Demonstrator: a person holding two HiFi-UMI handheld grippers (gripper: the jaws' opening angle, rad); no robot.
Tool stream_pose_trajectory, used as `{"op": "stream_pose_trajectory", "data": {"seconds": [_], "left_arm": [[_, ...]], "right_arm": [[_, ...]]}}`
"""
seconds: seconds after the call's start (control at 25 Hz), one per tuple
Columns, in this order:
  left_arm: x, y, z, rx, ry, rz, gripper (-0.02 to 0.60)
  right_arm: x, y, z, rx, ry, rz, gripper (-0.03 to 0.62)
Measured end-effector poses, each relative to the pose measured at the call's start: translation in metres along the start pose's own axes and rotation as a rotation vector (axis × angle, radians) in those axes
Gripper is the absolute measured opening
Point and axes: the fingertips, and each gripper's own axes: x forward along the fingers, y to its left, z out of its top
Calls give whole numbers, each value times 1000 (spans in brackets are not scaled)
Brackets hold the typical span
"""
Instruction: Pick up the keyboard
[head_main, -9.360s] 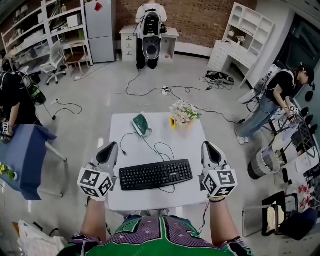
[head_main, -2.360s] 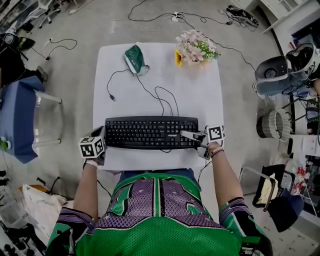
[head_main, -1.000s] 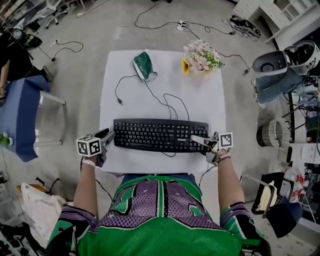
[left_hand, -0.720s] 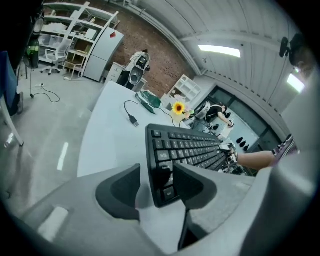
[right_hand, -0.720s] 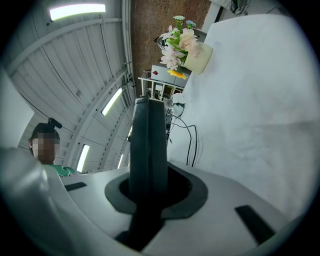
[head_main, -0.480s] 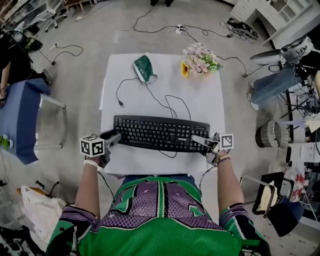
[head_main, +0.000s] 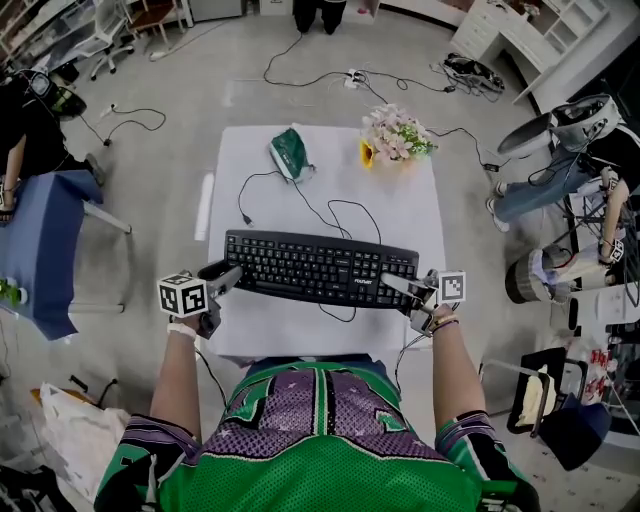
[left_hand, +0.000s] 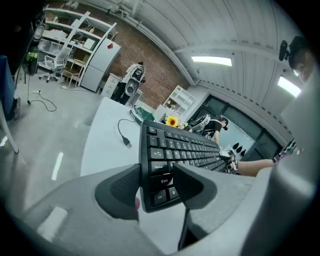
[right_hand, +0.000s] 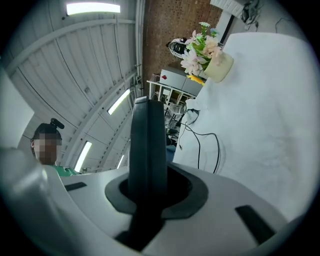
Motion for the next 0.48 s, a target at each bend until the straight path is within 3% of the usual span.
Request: {"op": "stream_pose_trajectory", "data": {"seconds": [0.48], "left_arm": [[-53,-41,85,191,-128,-16,202]], "right_arm": [[9,82,16,-146,-106,25,74]]}}
